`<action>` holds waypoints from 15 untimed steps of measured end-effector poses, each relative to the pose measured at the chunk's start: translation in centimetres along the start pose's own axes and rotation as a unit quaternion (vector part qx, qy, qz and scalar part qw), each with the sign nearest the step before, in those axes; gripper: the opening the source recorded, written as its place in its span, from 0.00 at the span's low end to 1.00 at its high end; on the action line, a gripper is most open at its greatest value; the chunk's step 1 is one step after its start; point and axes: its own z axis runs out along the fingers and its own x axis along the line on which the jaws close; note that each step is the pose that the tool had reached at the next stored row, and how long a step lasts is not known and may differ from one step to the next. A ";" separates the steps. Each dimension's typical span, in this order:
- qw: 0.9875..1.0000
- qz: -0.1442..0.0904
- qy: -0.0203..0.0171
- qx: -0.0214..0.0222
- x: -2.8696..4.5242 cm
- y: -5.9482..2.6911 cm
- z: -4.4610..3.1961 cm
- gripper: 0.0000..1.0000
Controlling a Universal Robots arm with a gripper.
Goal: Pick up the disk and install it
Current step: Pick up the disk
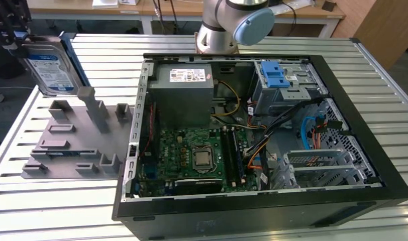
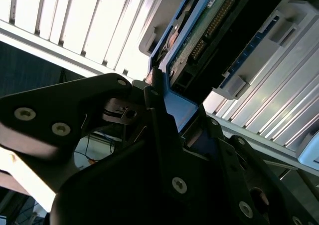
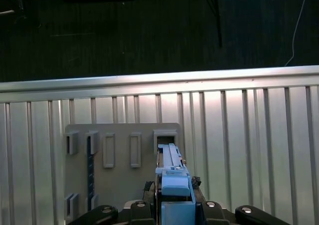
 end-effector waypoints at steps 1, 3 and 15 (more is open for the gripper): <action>1.000 0.000 0.000 0.000 0.00 0.00 -0.17 0.36; 1.000 0.000 0.000 0.000 0.00 0.00 -0.48 0.36; 1.000 0.000 0.000 0.000 -0.02 0.02 -2.38 0.36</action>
